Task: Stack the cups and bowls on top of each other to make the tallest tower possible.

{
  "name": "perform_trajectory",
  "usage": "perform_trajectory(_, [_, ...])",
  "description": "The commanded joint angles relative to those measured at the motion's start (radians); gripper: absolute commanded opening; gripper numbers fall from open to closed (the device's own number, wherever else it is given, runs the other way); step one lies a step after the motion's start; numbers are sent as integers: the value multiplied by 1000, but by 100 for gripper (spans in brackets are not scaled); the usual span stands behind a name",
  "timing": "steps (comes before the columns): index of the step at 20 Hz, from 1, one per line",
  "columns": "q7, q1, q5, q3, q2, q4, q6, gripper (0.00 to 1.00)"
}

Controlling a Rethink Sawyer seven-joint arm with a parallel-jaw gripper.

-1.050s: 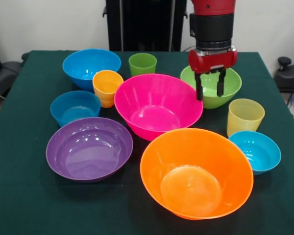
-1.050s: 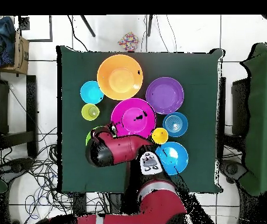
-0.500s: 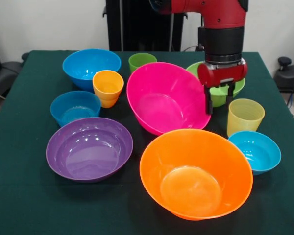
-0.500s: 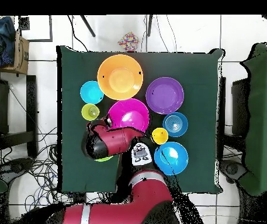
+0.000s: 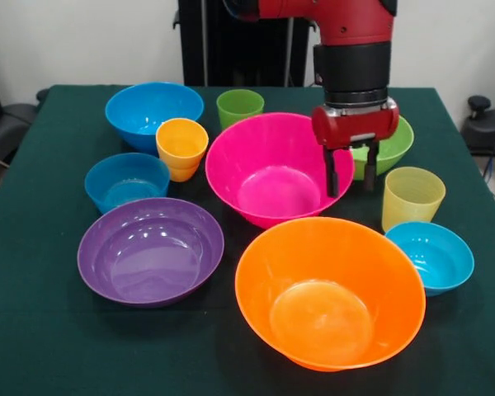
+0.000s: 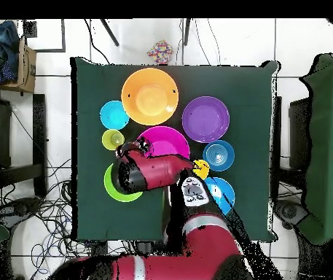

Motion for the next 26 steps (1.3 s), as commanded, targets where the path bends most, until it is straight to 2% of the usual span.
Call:
perform_trajectory(1, [20,-59,-46,128,-79,2,140,100])
perform_trajectory(7, [-7,-128,10,209,-224,70,298,100])
perform_trajectory(10, [1,-126,33,215,-272,75,359,100])
perform_trajectory(17, [50,-54,73,152,-238,-85,486,100])
perform_trajectory(20, [48,-58,79,147,-226,-129,511,100])
perform_trajectory(22, [26,-88,78,152,-219,-144,517,100])
perform_trajectory(23, [42,-79,67,144,-217,-113,481,100])
perform_trajectory(26, [38,-89,52,137,-200,-123,463,100])
